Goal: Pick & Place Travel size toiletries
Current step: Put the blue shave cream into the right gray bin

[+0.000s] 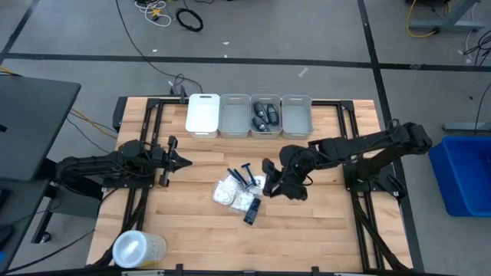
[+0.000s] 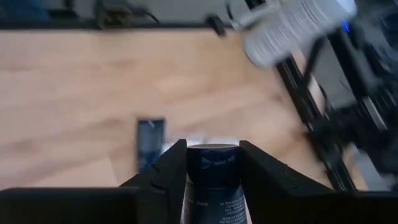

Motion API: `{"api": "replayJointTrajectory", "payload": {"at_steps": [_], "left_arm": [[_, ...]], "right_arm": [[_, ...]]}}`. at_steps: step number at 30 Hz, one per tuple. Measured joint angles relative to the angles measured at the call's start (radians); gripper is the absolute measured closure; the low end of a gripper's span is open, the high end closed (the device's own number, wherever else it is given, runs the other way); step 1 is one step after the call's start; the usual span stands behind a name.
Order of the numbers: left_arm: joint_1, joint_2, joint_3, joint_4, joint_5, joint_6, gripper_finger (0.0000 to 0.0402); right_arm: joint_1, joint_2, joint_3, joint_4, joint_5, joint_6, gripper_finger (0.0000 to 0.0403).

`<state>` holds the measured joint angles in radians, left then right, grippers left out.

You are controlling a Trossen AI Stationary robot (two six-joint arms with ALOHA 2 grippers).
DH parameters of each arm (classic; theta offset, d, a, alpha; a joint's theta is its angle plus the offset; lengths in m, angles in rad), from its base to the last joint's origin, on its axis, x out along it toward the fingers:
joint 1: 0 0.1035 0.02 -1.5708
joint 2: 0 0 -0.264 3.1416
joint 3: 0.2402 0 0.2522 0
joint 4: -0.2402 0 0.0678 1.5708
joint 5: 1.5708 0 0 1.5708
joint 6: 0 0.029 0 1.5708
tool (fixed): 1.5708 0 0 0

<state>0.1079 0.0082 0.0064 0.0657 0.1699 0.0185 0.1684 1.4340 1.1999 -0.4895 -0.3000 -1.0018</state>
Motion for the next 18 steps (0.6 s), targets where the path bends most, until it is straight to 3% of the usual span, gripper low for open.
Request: {"api": "replayJointTrajectory", "payload": {"at_steps": [12, 18], "left_arm": [[0.0, 0.0, 0.0, 0.0, 0.0, 0.0, 0.0386], [0.0, 0.0, 0.0, 0.0, 0.0, 0.0, 0.0386]], "right_arm": [[-0.101, -0.009, 0.0, -0.004, 0.035, 0.062, 0.0272], [-0.204, -0.009, 0.0, -0.001, 0.055, 0.184, 0.027]]}}
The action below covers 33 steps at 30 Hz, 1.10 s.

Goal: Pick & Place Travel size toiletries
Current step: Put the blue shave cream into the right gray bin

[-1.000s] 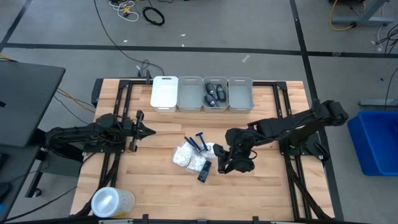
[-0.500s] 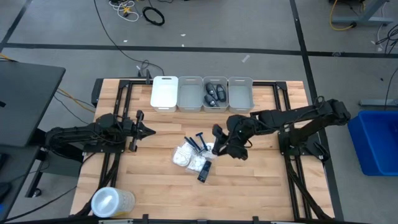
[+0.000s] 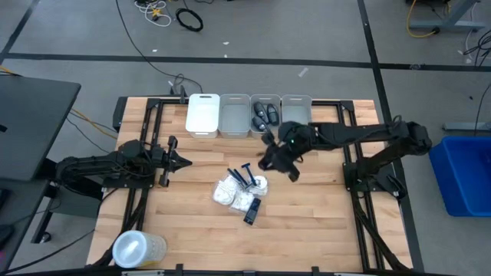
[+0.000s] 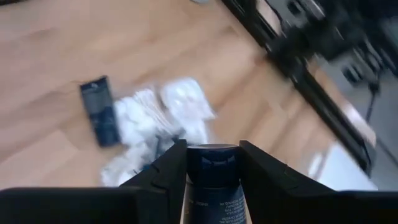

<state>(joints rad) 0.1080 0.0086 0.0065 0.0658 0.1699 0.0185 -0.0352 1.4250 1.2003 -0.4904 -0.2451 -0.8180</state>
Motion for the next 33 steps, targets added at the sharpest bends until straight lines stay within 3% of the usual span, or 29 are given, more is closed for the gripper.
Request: {"api": "replayJointTrajectory", "payload": {"at_steps": [7, 15, 27, 33], "left_arm": [[0.0, 0.0, 0.0, 0.0, 0.0, 0.0, 0.0385], [0.0, 0.0, 0.0, 0.0, 0.0, 0.0, 0.0386], [0.0, 0.0, 0.0, 0.0, 0.0, 0.0, 0.0385], [0.0, 0.0, 0.0, 0.0, 0.0, 0.0, 0.0385]], "right_arm": [[-0.113, 0.0, 0.0, -0.016, 0.17, 0.149, 0.0274], [-0.218, 0.0, 0.0, -0.023, 0.2, 0.301, 0.027], [-0.368, 0.001, 0.0, -0.092, 0.373, 0.613, 0.0269], [-0.461, 0.001, 0.0, -0.119, 0.408, 0.806, 0.0271]]}}
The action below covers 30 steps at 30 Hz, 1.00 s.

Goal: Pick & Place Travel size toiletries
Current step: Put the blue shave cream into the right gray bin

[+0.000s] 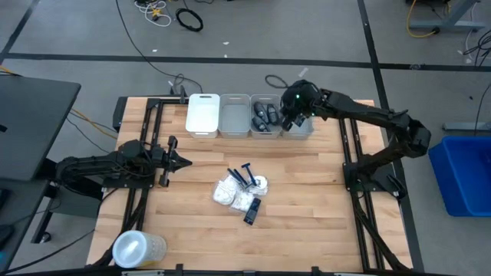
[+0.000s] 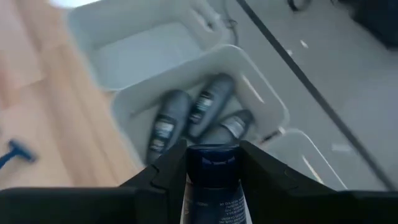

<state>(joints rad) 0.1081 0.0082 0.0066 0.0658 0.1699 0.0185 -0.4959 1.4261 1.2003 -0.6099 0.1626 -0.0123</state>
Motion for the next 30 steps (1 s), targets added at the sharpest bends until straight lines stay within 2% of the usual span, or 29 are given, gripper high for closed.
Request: {"api": "replayJointTrajectory", "payload": {"at_steps": [7, 13, 23, 30], "left_arm": [[0.0, 0.0, 0.0, 0.0, 0.0, 0.0, 0.0386], [0.0, 0.0, 0.0, 0.0, 0.0, 0.0, 0.0386], [0.0, 0.0, 0.0, 0.0, 0.0, 0.0, 0.0386], [0.0, 0.0, 0.0, 0.0, 0.0, 0.0, 0.0385]], "right_arm": [[-0.087, 0.0, 0.0, 0.0, 0.07, 0.15, 0.0269], [-0.151, 0.016, 0.0, 0.0, 0.073, 0.319, 0.0268], [-0.219, 0.067, 0.0, -0.029, 0.071, 0.329, 0.027], [-0.243, 0.147, 0.0, -0.03, 0.05, 0.321, 0.0271]]}}
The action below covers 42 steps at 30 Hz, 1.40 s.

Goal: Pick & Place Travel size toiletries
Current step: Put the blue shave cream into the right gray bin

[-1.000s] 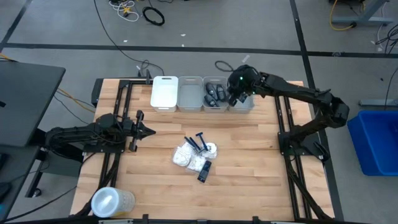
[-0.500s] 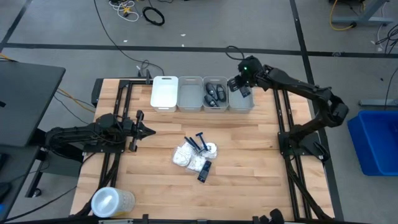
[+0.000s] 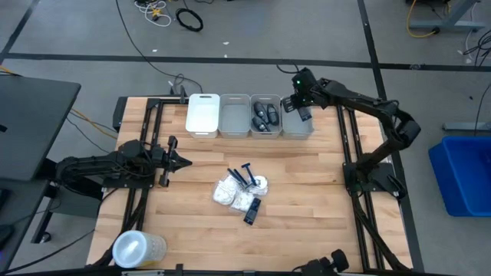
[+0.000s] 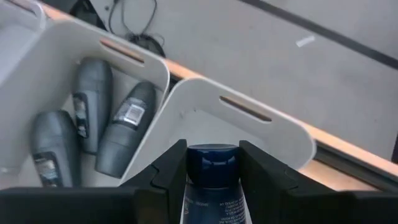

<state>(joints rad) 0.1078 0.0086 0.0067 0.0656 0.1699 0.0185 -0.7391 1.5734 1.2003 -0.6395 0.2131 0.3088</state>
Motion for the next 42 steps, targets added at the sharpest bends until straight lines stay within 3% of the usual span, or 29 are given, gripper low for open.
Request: {"api": "replayJointTrajectory", "payload": {"at_steps": [14, 42], "left_arm": [[0.0, 0.0, 0.0, 0.0, 0.0, 0.0, 0.0386], [0.0, 0.0, 0.0, 0.0, 0.0, 0.0, 0.0385]], "right_arm": [[-0.041, 0.159, 0.0, -0.001, -0.089, -0.003, 0.0271], [-0.037, 0.168, 0.0, 0.001, -0.094, -0.033, 0.0205]]}}
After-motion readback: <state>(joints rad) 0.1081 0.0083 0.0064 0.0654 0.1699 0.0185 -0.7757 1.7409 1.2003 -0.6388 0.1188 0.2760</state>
